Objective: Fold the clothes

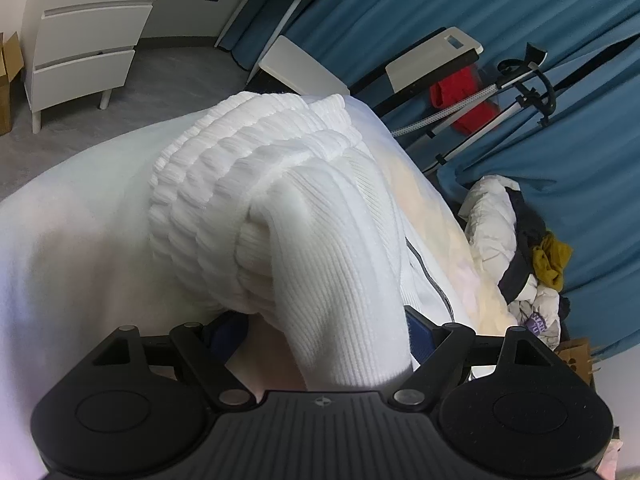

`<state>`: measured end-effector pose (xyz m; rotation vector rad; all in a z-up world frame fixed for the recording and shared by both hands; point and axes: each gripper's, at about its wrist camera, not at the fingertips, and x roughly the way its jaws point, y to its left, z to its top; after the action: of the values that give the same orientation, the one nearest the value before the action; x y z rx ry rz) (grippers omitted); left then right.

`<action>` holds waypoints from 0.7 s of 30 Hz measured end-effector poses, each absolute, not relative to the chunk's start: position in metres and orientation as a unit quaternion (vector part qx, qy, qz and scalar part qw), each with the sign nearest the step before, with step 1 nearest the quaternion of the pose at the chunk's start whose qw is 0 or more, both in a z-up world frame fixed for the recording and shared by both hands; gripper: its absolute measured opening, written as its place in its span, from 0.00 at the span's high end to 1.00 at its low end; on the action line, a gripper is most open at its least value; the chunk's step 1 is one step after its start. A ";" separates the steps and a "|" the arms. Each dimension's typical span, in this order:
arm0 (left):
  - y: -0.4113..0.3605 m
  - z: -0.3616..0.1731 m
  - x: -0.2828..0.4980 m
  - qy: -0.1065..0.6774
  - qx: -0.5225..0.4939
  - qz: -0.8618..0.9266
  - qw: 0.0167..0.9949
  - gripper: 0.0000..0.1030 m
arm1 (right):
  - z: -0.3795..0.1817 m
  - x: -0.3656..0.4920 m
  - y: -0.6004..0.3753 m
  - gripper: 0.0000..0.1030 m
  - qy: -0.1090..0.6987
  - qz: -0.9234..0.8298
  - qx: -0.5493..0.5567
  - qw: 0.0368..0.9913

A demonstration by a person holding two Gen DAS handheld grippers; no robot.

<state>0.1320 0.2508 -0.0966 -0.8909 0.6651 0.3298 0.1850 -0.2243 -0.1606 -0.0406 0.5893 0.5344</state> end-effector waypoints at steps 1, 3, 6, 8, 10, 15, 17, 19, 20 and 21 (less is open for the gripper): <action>0.251 -0.097 0.132 0.313 -0.424 0.155 0.836 0.19 | -0.158 0.184 -0.223 0.78 0.287 0.262 -0.021 0.921; 0.253 -0.098 0.131 0.312 -0.425 0.153 0.836 0.19 | -0.151 0.182 -0.223 0.86 0.288 0.263 -0.018 0.921; 0.255 -0.099 0.129 0.308 -0.431 0.150 0.834 0.20 | -0.130 0.163 -0.223 0.89 0.267 0.273 -0.016 0.924; 0.257 -0.100 0.128 0.304 -0.441 0.149 0.831 0.21 | -0.123 0.152 -0.216 0.89 0.253 0.284 -0.042 0.924; 0.260 -0.101 0.127 0.299 -0.446 0.150 0.830 0.22 | -0.130 0.151 -0.210 0.89 0.261 0.292 -0.054 0.918; 0.261 -0.101 0.129 0.286 -0.447 0.144 0.835 0.36 | -0.165 0.168 -0.202 0.89 0.304 0.290 -0.065 0.905; 0.260 -0.098 0.133 0.279 -0.440 0.134 0.843 0.53 | -0.163 0.169 -0.206 0.87 0.305 0.286 -0.047 0.907; 0.255 -0.090 0.136 0.265 -0.422 0.119 0.859 0.75 | -0.163 0.169 -0.210 0.86 0.306 0.283 -0.032 0.909; 0.251 -0.084 0.136 0.256 -0.413 0.112 0.867 0.80 | -0.163 0.169 -0.211 0.85 0.307 0.282 -0.023 0.909; 0.247 -0.079 0.137 0.246 -0.403 0.105 0.875 0.83 | -0.163 0.170 -0.213 0.84 0.310 0.281 -0.012 0.908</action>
<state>0.1365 0.2472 -0.0787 -0.8415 0.5135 0.2191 0.1698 -0.2130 -0.1625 -0.0258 0.6390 0.5804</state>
